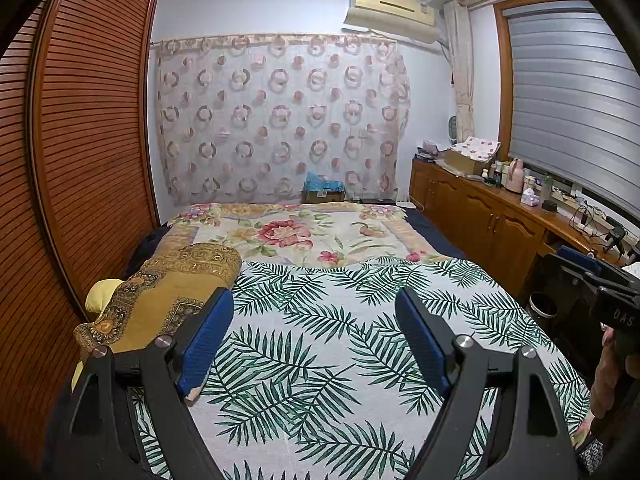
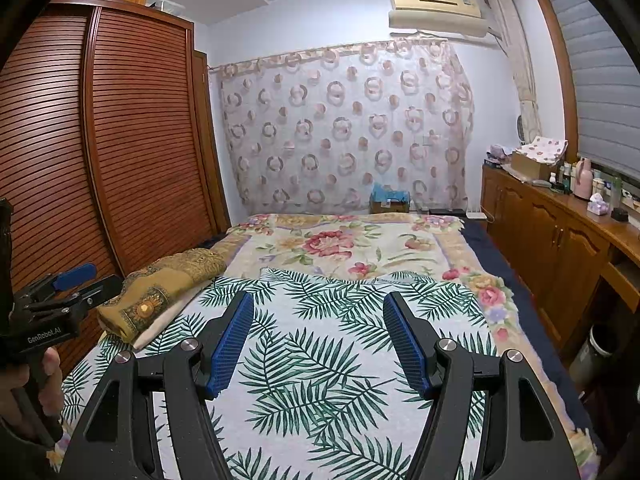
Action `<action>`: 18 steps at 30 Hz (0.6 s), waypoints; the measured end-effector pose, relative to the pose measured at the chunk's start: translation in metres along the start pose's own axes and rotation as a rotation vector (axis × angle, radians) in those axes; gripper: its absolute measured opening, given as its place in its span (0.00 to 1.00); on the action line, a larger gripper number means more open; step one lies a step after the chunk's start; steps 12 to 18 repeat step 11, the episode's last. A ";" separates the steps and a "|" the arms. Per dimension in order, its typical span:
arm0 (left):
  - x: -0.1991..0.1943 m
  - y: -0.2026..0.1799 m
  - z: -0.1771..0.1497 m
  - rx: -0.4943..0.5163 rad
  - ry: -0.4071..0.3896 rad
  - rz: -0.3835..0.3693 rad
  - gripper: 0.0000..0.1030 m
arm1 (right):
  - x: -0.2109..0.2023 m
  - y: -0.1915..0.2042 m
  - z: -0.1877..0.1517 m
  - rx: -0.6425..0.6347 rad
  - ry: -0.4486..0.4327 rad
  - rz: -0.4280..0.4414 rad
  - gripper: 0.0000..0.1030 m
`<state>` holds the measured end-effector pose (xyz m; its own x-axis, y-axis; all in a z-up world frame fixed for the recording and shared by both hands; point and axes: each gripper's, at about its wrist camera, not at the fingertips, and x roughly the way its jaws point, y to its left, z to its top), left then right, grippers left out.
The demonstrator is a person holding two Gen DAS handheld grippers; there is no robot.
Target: Fold small clothes
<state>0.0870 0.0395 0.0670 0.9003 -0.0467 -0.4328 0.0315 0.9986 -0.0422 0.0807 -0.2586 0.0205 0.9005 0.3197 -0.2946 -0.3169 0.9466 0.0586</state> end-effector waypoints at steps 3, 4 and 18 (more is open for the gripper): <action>0.000 0.000 0.000 0.000 -0.001 0.000 0.81 | 0.000 -0.001 -0.001 -0.001 -0.002 0.000 0.67; 0.000 0.000 0.000 -0.001 -0.001 -0.001 0.81 | 0.000 -0.001 -0.002 0.000 -0.002 0.001 0.67; 0.000 0.000 -0.001 -0.001 -0.001 -0.001 0.81 | -0.001 -0.001 -0.001 0.000 -0.008 0.004 0.67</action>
